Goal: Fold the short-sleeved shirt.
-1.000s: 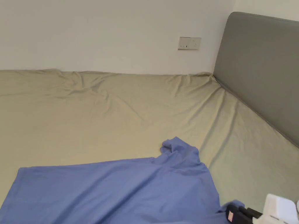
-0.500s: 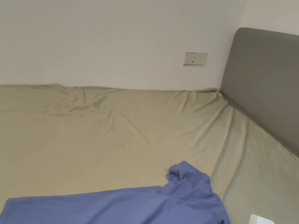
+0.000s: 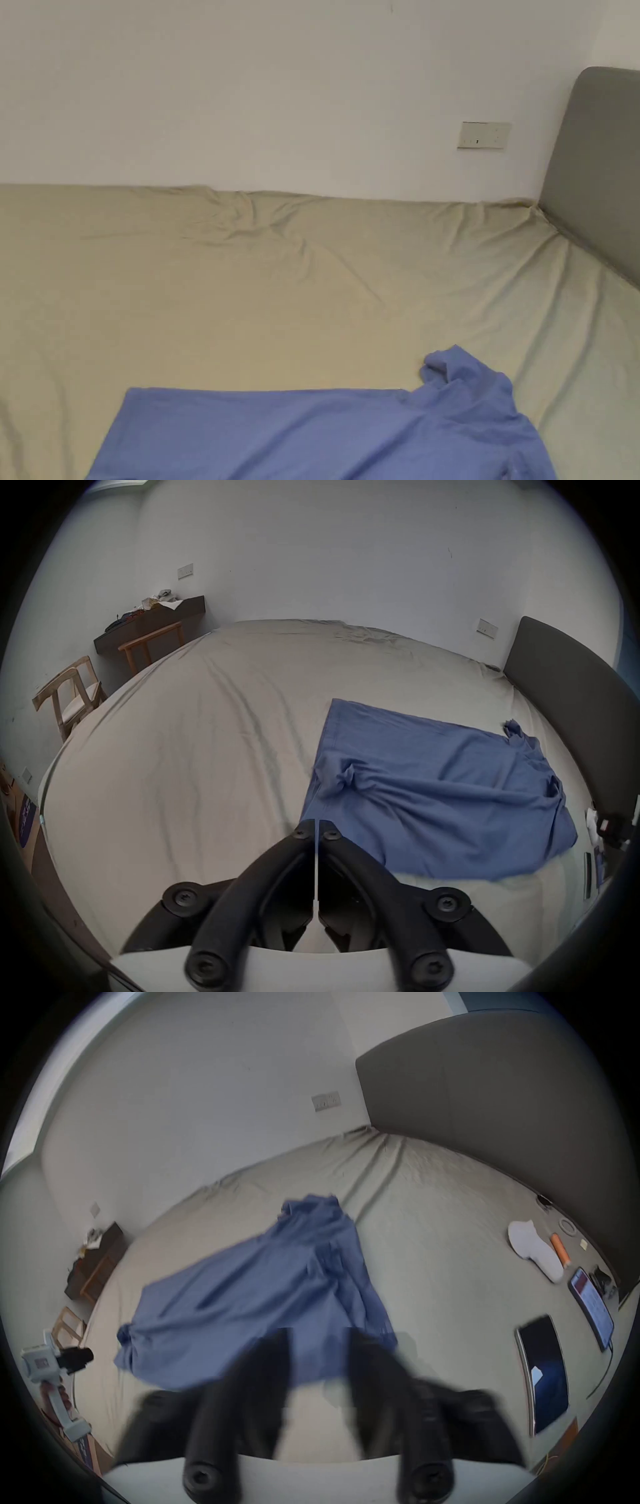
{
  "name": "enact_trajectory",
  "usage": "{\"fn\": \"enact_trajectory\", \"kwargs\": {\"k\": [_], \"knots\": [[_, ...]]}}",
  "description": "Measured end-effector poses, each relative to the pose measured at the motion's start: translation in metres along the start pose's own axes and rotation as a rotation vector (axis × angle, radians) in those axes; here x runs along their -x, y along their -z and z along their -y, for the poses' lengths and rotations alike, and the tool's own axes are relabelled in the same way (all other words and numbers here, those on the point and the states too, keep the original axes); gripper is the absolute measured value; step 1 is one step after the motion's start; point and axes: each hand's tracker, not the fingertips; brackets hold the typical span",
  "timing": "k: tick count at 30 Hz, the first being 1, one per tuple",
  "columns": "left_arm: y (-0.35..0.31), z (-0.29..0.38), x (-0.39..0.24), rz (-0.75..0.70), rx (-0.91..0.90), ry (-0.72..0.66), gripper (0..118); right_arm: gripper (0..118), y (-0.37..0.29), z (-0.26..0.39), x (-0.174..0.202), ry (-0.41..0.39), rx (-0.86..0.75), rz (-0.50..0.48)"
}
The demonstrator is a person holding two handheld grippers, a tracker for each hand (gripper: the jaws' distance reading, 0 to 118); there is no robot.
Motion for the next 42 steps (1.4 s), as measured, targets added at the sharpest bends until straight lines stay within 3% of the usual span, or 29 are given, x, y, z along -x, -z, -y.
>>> {"fn": "enact_trajectory", "kwargs": {"k": [1,8,10,11,12,13,14,17,20,22,27,29,30,31,32,33,34,39,41,42], "knots": [[0.001,0.008,0.009,0.000,0.001,-0.004,0,0,-0.004,0.012,0.001,0.004,-0.024,-0.010],[-0.005,0.030,0.023,0.008,0.039,-0.019,0,0,-0.019,0.052,0.004,-0.020,0.025,-0.001],[0.006,0.025,0.025,0.037,0.045,-0.035,20,0,-0.019,0.053,0.003,-0.015,0.036,-0.002],[0.014,0.022,0.027,0.042,0.045,-0.051,38,0,-0.019,0.054,0.003,-0.012,0.041,0.000],[0.023,0.019,0.028,0.048,0.052,-0.057,66,0,-0.019,0.053,0.003,-0.009,0.037,0.000],[0.033,0.015,0.027,0.050,0.060,-0.065,81,0,-0.019,0.051,0.002,-0.004,0.035,0.001],[0.045,0.011,0.027,0.051,0.069,-0.062,89,0,-0.020,0.048,0.003,0.000,0.033,0.003],[0.076,0.005,0.018,-0.002,0.051,0.019,90,0,-0.020,0.041,0.003,0.010,0.022,0.005],[0.103,0.004,0.005,-0.071,0.039,0.140,87,0,-0.017,0.035,0.003,0.010,0.024,0.018],[0.115,0.004,0.001,-0.032,0.109,0.169,81,0,-0.015,0.032,0.002,-0.001,0.027,0.039],[0.120,0.009,0.002,0.010,0.138,0.103,59,1,-0.010,0.023,-0.003,-0.006,0.034,0.054],[0.117,0.005,0.006,0.004,0.151,0.054,41,2,-0.001,0.019,-0.005,-0.004,0.041,0.063],[0.115,0.003,0.005,-0.011,0.160,0.057,24,13,0.002,0.019,-0.006,-0.007,0.044,0.067],[0.114,0.002,0.005,-0.025,0.166,0.055,18,27,0.008,0.017,-0.006,-0.010,0.050,0.081],[0.112,0.003,0.004,-0.019,0.168,0.060,16,49,0.015,0.014,-0.007,-0.010,0.071,0.088],[0.111,0.005,0.003,-0.018,0.170,0.069,15,77,0.024,0.013,-0.008,-0.011,0.079,0.094],[0.112,0.010,-0.001,-0.028,0.163,0.097,15,88,0.031,0.015,-0.011,-0.014,0.083,0.098],[0.116,0.014,-0.014,-0.073,0.164,0.157,14,89,0.070,0.008,-0.019,-0.003,0.093,0.131],[0.114,0.013,-0.015,-0.075,0.170,0.155,14,83,0.085,0.004,-0.023,0.003,0.098,0.130],[0.114,0.013,-0.015,-0.074,0.171,0.150,14,74,0.092,0.003,-0.024,0.001,0.105,0.131]]}}
